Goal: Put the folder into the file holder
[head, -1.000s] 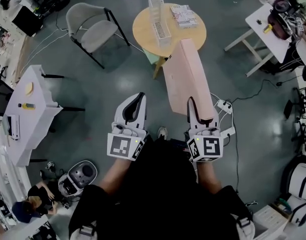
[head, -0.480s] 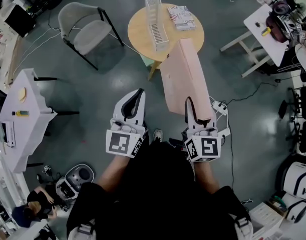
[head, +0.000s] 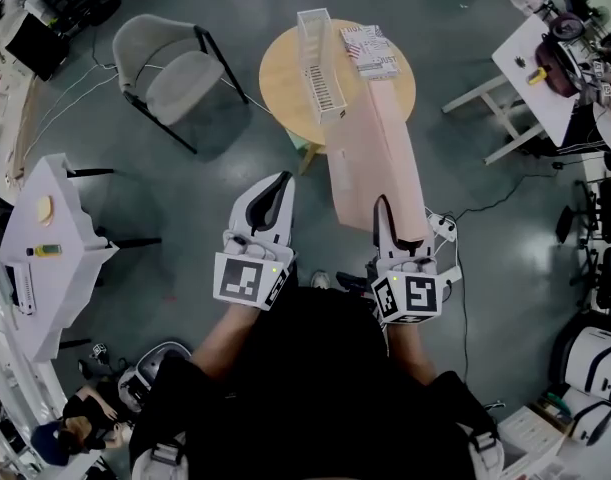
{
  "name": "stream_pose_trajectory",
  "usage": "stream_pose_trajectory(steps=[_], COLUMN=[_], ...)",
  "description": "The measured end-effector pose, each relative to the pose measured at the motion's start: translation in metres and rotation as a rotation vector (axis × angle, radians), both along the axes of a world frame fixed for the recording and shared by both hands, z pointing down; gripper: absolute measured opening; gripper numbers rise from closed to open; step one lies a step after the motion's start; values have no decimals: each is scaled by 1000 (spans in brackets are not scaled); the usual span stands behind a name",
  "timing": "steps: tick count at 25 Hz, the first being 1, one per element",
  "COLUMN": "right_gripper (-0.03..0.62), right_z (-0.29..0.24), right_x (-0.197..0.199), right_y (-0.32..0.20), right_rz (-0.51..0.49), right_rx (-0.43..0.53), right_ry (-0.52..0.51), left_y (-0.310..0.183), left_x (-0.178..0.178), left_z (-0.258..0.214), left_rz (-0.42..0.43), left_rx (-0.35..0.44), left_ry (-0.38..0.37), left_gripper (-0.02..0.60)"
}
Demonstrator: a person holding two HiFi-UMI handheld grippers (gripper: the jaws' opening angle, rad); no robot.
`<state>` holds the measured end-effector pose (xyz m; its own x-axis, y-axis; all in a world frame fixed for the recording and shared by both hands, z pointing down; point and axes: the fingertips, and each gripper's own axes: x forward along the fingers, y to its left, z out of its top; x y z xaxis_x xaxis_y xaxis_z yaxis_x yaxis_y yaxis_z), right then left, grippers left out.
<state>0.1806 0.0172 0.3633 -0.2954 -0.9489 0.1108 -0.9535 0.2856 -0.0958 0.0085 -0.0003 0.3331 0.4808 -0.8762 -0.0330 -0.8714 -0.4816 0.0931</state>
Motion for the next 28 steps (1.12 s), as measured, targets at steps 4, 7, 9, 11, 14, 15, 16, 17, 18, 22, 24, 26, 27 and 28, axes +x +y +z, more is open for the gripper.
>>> stream_pose_trajectory(steps=[4, 7, 9, 11, 14, 15, 16, 17, 18, 22, 24, 26, 27, 28], right_gripper=[126, 126, 126, 126, 126, 126, 126, 126, 126, 124, 124, 124, 124, 124], right_z=[-1, -6, -8, -11, -11, -11, -11, -11, -12, -12, -11, -10, -9, -8], right_x=[-8, -11, -13, -16, -16, -17, -18, -19, -21, -26, -29, -31, -33, -34], right_y=[-25, -43, -54, -67, -86, -92, -98, -104, -109, -132, -143, -153, -158, -162], right_rz=[12, 22, 29, 34, 40, 42, 44, 47, 49, 55, 56, 59, 60, 61], right_rx=[5, 13, 20, 30, 42, 47, 52, 56, 59, 67, 74, 84, 90, 96], right_ry=[5, 5, 9, 13, 15, 15, 15, 16, 17, 16, 20, 25, 26, 28], left_y=[-28, -46, -57, -69, -86, -91, -97, -102, -107, -126, -135, -143, -146, -149], left_x=[-8, -10, -12, -13, -14, -14, -14, -15, -16, -19, -21, -22, -23, -24], left_z=[2, 4, 6, 8, 13, 15, 17, 19, 20, 25, 30, 34, 36, 38], left_rz=[15, 28, 35, 42, 53, 57, 61, 66, 70, 83, 88, 93, 96, 100], left_rx=[-3, -11, -15, -15, -23, -27, -31, -34, -37, -50, -57, -64, -68, -71], left_ry=[5, 8, 13, 17, 19, 20, 21, 21, 21, 25, 28, 29, 30, 31], left_gripper=[12, 12, 12, 12, 12, 12, 12, 12, 12, 12, 12, 12, 12, 12])
